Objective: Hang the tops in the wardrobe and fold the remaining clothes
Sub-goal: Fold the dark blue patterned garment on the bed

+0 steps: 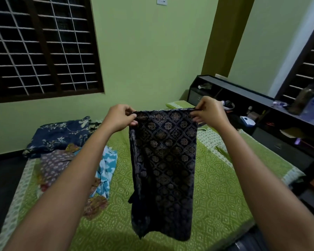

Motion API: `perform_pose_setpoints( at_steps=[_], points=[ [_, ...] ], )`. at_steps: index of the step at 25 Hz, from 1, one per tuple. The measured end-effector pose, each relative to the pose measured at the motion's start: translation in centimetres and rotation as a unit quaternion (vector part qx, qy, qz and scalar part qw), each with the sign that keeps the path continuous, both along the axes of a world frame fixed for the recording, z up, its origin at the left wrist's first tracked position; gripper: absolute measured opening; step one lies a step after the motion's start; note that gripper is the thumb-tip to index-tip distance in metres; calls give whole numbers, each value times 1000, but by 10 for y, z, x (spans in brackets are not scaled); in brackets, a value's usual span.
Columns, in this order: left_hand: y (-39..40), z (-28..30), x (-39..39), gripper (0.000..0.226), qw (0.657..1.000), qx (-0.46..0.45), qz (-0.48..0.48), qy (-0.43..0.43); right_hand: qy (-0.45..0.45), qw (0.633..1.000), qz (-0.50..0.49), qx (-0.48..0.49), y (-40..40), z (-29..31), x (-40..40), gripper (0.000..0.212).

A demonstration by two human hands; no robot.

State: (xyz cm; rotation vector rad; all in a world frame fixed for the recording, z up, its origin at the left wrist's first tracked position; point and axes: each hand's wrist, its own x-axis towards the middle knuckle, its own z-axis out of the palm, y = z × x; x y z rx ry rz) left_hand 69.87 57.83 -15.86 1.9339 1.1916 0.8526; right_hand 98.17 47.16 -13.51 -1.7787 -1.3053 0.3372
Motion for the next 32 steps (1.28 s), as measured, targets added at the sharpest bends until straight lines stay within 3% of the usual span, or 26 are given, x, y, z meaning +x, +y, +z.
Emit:
perform_pose_setpoints(
  at_steps=[3,7,12,15,19,26,32],
  points=[
    [53,-35,35,17,996,-29,6,83,29,996,5,-88,70,-46,28,33],
    [140,-109,89,18,982,-92,26,162,12,973,-14,-229,175,-124,63,20],
    [238,-108,143,10,971,63,108,204,-126,980,-68,-138,275,-127,97,10],
    [255,-109,153,8,969,122,114,181,-141,987,-66,-50,295,-140,115,10],
    [237,-186,149,8,966,109,88,219,-159,986,-19,-39,276,-220,125,7],
    [130,-424,140,19,930,-59,-20,362,-125,967,82,-208,170,-452,127,16],
    [50,-589,139,50,851,-61,-159,496,-134,888,181,-402,77,-622,120,19]
  ],
)
